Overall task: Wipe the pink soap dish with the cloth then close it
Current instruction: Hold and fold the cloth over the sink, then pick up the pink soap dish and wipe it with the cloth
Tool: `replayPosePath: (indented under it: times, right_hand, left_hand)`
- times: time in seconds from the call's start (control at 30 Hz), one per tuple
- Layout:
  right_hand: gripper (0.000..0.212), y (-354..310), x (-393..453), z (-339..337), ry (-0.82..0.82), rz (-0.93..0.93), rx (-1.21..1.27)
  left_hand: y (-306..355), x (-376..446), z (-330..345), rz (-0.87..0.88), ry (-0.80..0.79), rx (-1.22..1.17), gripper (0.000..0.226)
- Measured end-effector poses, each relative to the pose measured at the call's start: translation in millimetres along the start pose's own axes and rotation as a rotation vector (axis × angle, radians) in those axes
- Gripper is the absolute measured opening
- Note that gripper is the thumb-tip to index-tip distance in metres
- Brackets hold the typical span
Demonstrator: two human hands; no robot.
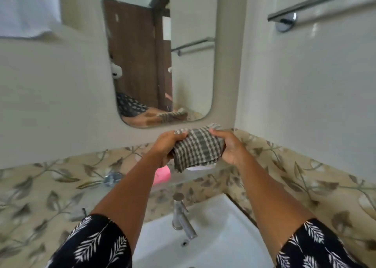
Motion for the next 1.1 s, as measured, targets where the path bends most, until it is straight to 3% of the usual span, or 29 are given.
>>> replayPosePath:
  times: [0.1, 0.27, 0.4, 0.53, 0.6, 0.67, 0.87, 0.97, 1.1]
  right_hand:
    - [0.013, 1, 20, 38, -0.123, 0.013, 0.0]
    - [0.013, 10, 47, 77, -0.235, 0.057, -0.038]
    - [0.048, 14, 58, 100, -0.338, 0.111, -0.071]
    - [0.058, 18, 56, 111, -0.454, 0.133, -0.181]
    - [0.052, 18, 56, 110, -0.481, 0.128, -0.205]
    - [0.026, 17, 55, 106, -0.486, 0.121, -0.216]
    - [0.03, 18, 58, 96, -0.54, 0.152, -0.24]
    - [0.047, 19, 49, 97, -0.57, 0.211, -0.331]
    - [0.03, 16, 43, 103, -0.626, 0.176, -0.386]
  left_hand:
    - [16, -11, -38, 0.002, 0.087, 0.002, 0.03]
    - [35, -30, -77, 0.017, 0.161, 0.025, 0.024]
    - [39, -39, -91, -0.038, 0.142, 0.025, 0.035]
    - [41, -44, -88, -0.062, 0.082, -0.005, 0.028]
    - [41, -43, -88, -0.057, 0.074, 0.004, 0.027]
    - [40, -40, -89, -0.045, 0.072, 0.011, 0.026]
    - [34, -35, -77, -0.087, 0.008, 0.029, 0.027]
    - [31, -33, -69, -0.11, -0.029, 0.012, 0.036]
    - [26, -31, -61, -0.148, -0.066, -0.013, 0.039]
Point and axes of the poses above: each hand's wrist, its own x-axis towards the middle knuckle, its own z-axis out of the palm, y = z × x, the point moved 7 cm from there along x, towards the middle knuckle, and after that the axes turned 7 degrees about -y, right-handed, at the moved point
